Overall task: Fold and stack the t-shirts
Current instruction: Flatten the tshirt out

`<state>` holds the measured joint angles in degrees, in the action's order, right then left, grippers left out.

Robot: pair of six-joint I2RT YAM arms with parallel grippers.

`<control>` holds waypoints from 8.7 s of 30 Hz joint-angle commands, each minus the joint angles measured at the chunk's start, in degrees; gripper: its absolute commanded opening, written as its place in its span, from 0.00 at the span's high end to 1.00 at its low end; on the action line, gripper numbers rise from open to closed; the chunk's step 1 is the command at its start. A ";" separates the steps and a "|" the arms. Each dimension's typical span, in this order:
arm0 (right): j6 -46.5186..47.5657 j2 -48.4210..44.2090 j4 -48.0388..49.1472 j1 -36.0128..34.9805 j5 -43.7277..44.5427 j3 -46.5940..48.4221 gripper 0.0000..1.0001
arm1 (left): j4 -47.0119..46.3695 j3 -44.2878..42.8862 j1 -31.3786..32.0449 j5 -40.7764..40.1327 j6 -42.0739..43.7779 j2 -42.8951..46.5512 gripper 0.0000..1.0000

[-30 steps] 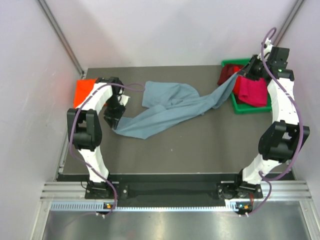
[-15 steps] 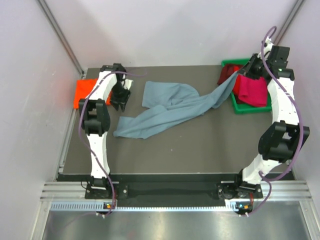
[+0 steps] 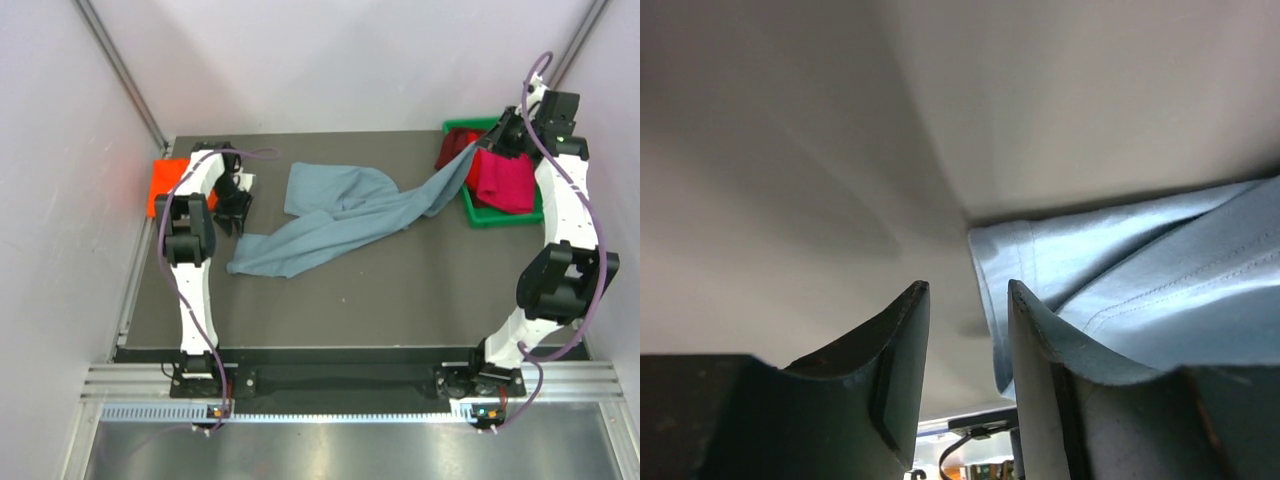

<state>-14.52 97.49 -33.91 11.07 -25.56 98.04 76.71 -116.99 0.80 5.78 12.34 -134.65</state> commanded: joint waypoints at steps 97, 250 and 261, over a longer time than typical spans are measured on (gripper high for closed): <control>1.43 -6.44 2.80 0.18 -10.92 -4.36 1.00 | -7.89 -20.46 6.41 8.09 -2.14 1.77 0.61; 6.70 4.02 2.88 -5.27 -3.97 4.08 1.00 | -10.35 -13.79 9.22 12.06 -2.41 12.03 0.61; 6.26 1.74 3.94 -5.36 -6.34 3.30 1.00 | -10.35 -10.72 9.13 12.06 -2.41 23.37 0.61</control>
<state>-8.99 101.65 -32.56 6.37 -30.17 99.85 66.63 -129.78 9.96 17.12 9.34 -113.58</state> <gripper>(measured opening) 0.009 0.387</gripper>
